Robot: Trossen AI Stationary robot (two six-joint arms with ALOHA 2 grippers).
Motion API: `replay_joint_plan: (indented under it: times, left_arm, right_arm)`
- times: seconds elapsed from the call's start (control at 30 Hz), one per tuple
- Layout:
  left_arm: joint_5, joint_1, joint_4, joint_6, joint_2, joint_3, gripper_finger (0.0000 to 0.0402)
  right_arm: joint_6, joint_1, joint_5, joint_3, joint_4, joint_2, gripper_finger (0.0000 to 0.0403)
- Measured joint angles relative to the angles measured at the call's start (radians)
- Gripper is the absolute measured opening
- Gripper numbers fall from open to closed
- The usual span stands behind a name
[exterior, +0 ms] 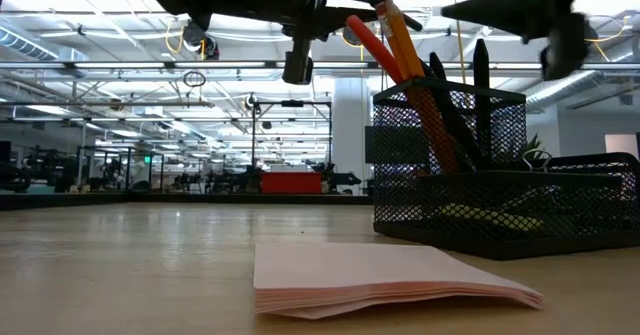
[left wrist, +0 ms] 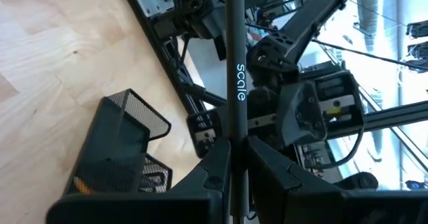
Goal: Pick and place office supplies into organizer
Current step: Put the black pen into the black desk organizer
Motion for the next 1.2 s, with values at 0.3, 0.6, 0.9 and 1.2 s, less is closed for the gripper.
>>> replay_joint_plan:
  times: [0.3, 0.6, 0.9, 1.2]
  left_arm:
    - [0.008, -0.001, 0.0, 0.004, 0.0, 0.0, 0.0042]
    - [0.025, -0.002, 0.0, 0.003, 0.0, 0.0, 0.0042]
    - [0.008, -0.002, 0.0, 0.003, 0.0, 0.0, 0.0042]
    - [0.004, -0.01, -0.001, 0.014, 0.0, 0.0, 0.0042]
  right_arm:
    - [-0.141, -0.091, 0.014, 0.059, 0.118, 0.085, 0.0181]
    - [-0.164, -0.159, 0.005, 0.059, 0.104, 0.087, 0.0148]
    - [-0.154, -0.204, -0.088, 0.059, 0.084, 0.087, 0.0131]
    - [-0.101, -0.232, -0.1, 0.059, 0.082, 0.087, 0.0095]
